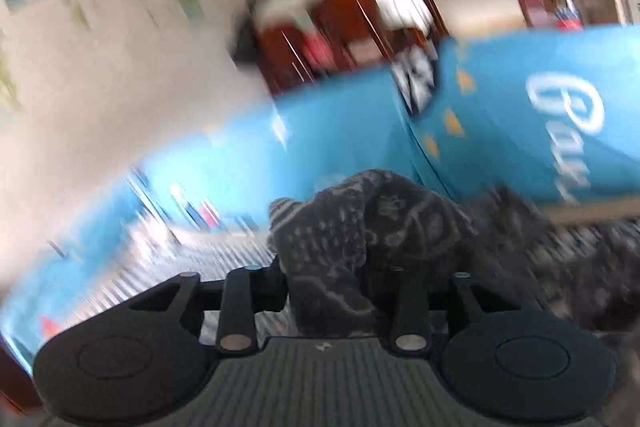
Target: Fold clothes
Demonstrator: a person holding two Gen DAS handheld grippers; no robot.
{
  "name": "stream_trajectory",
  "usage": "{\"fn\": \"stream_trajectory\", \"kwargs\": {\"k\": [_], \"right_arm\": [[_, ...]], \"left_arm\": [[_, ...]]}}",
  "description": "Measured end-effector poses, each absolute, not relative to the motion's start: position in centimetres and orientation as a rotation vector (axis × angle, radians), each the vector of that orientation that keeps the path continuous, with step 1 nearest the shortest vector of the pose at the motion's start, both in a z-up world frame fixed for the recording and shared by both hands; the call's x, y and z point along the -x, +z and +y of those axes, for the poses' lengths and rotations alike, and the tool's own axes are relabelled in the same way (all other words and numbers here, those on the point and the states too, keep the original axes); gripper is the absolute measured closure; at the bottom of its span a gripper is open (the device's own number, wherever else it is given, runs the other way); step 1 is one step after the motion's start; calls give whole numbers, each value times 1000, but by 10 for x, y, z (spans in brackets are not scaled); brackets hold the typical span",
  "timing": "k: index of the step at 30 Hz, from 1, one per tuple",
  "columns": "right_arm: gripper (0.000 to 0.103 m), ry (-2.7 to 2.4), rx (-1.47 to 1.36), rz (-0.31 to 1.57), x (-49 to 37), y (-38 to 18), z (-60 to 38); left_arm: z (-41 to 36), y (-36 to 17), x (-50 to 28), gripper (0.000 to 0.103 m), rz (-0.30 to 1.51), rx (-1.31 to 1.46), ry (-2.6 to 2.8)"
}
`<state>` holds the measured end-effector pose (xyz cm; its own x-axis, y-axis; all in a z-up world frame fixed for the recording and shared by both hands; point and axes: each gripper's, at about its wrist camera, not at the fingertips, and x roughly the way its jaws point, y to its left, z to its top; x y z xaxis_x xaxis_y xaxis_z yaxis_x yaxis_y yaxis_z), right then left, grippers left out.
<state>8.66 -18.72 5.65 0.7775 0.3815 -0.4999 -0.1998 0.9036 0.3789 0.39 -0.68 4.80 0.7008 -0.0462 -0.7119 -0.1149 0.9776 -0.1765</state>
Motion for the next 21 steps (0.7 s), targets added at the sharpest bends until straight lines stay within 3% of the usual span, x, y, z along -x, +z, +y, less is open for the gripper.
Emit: {"fn": "stream_trajectory", "kwargs": {"k": [5, 10, 21], "right_arm": [[61, 306, -316, 659, -83, 56, -193], [47, 320, -321, 626, -70, 73, -210], [46, 128, -302, 581, -54, 83, -284]], "left_arm": [[-8, 48, -4, 0, 791, 215, 36], [-16, 50, -4, 0, 782, 207, 33], [-50, 50, -4, 0, 781, 195, -69]]}}
